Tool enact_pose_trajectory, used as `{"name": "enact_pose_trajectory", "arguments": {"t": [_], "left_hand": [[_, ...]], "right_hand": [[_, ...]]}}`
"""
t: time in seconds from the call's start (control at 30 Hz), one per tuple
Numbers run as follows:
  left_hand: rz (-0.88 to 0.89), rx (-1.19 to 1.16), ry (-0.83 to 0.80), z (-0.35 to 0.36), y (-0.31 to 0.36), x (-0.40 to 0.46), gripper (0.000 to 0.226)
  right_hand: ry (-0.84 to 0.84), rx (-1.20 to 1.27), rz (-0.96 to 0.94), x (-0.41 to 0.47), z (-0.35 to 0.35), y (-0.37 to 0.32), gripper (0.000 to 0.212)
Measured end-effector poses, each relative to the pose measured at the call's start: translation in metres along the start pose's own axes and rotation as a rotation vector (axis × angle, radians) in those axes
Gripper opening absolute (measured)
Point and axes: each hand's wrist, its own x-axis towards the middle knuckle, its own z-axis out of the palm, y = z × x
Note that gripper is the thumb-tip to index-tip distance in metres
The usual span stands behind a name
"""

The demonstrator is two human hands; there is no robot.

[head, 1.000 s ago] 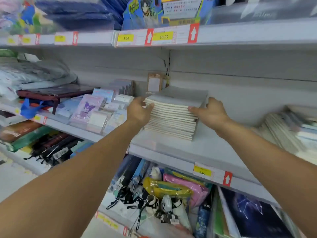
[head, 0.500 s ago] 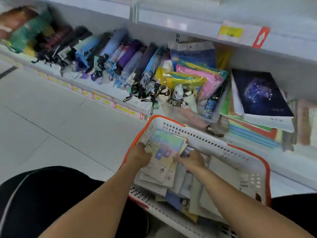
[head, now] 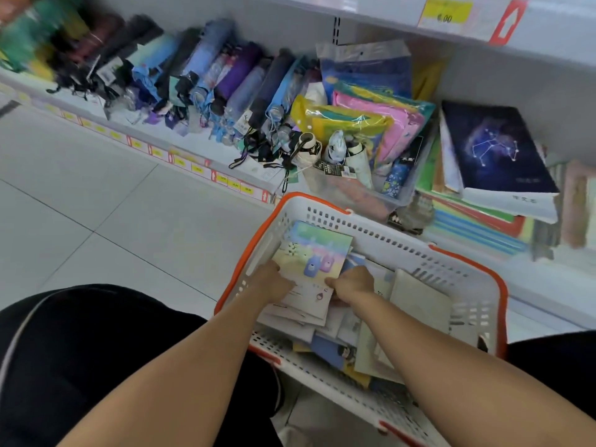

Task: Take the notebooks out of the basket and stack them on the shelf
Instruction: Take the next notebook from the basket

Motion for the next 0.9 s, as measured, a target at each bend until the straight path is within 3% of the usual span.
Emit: {"name": "enact_pose_trajectory", "arguments": {"t": [0.17,0.23,0.33,0.4,0.43,0.5,0.6,0.67,0.9], "left_hand": [[-0.009,0.119,0.053,0.008,0.004,0.000,0.073],[-0.015,-0.117,0.045,0.006,0.006,0.001,0.081],[-0.014,-0.665,-0.176,-0.004,0.016,-0.003,0.061],[0.054,-0.845,-0.341,-0.013,0.026,-0.008,0.044],[0.105,-0.891,-0.330,-0.020,0.031,-0.009,0.038],[0.180,-0.886,-0.123,-0.037,0.041,-0.011,0.030],[0.203,-0.737,0.257,-0.058,0.040,-0.006,0.026],[0.192,-0.728,0.335,-0.064,0.032,-0.005,0.027],[0.053,-0.714,0.454,-0.050,-0.002,-0.002,0.022]], "right_hand": [[-0.043,0.186,-0.015,0.007,-0.028,0.023,0.014],[-0.134,0.319,-0.026,-0.008,-0.050,0.022,0.005],[-0.284,0.524,-0.170,-0.021,-0.076,0.011,0.019],[-0.340,0.696,-0.248,-0.027,-0.083,-0.008,0.021],[-0.346,0.761,-0.240,-0.026,-0.084,-0.016,0.025],[-0.292,0.731,-0.108,-0.024,-0.077,-0.027,0.049],[-0.080,0.255,0.074,-0.030,-0.047,-0.025,0.050],[-0.087,0.043,0.028,-0.037,-0.020,-0.021,0.045],[0.004,0.013,-0.048,-0.020,0.016,-0.012,0.042]]}}
